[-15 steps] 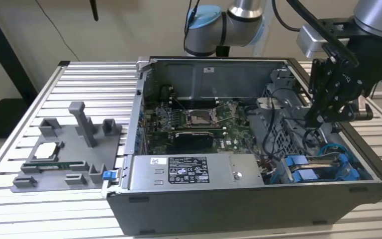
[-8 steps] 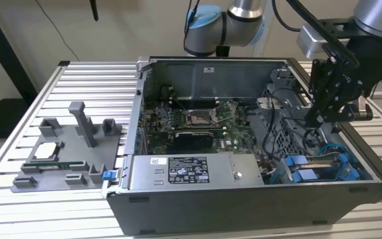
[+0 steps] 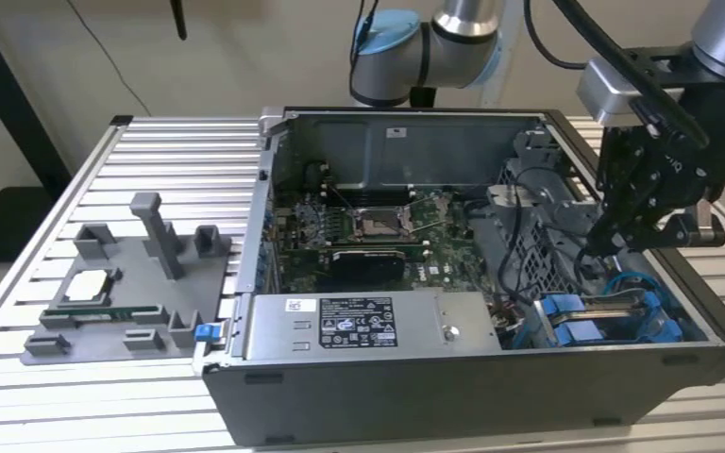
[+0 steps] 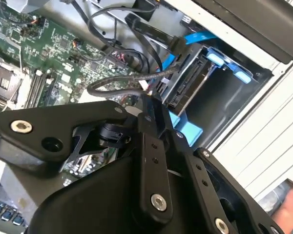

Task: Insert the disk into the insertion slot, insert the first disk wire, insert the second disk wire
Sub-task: 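Insert the first disk wire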

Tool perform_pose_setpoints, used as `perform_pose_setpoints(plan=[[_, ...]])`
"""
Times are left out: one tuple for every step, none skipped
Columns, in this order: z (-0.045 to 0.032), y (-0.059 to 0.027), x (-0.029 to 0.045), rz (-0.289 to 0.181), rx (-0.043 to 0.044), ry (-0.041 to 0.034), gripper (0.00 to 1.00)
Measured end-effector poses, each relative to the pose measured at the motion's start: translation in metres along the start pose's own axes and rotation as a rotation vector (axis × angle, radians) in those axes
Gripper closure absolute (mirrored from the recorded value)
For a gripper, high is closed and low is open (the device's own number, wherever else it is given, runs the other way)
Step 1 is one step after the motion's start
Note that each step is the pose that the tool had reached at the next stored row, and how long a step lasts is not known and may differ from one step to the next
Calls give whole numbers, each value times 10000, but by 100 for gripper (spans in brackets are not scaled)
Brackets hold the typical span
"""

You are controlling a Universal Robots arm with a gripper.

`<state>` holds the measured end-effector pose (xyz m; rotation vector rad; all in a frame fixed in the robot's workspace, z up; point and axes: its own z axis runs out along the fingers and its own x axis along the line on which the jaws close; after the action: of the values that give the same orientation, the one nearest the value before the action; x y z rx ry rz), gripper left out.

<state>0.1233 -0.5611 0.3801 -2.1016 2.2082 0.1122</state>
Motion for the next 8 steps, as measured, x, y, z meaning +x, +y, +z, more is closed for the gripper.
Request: perform_pose_setpoints(plan=[[-1,-8,25,1,-10,1,100],[-1,-16,49,2,-17,2,100],[0,-23,73,3,-24,2,100],[0,-31,94,4,-31,1,100],[1,-40,113,4,-36,2,100],[3,-51,128,5,-42,3,100],[6,-63,140,6,-46,2,100],[10,-78,146,6,-48,5,100]])
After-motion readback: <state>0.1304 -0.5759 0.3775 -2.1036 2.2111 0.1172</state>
